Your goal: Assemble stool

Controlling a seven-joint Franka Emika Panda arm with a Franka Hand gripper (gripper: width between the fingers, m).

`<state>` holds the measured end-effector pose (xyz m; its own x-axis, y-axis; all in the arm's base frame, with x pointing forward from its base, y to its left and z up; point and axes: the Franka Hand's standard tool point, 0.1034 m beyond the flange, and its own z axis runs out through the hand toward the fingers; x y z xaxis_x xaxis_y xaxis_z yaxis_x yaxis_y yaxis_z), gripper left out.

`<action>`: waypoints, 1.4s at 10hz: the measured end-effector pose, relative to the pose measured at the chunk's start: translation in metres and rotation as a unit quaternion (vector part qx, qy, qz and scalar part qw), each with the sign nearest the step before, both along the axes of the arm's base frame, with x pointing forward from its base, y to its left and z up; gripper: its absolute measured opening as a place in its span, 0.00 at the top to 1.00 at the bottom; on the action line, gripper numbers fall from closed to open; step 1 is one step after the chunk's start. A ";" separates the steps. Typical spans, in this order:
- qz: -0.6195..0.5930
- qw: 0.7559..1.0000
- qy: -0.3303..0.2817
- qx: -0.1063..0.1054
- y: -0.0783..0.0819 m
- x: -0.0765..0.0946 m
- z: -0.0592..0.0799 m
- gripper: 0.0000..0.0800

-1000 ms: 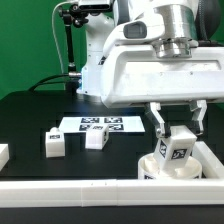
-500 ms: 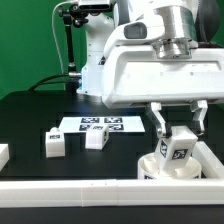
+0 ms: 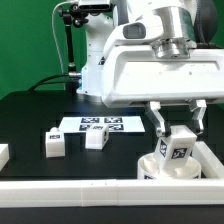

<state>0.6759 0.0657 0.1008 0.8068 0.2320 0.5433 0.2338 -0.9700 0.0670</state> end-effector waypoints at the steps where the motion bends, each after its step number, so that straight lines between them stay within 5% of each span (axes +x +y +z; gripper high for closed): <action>1: 0.000 1.000 -0.006 0.000 0.000 -0.001 0.000 0.58; 14: -0.007 1.000 -0.029 0.002 -0.009 -0.017 -0.008 0.58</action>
Offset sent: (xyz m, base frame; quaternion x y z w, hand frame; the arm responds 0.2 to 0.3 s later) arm 0.0000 0.0000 0.0000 0.0000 0.0000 0.0000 1.0000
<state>0.6594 0.0565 0.0930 0.7766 0.2185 0.5909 0.2161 -0.9734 0.0760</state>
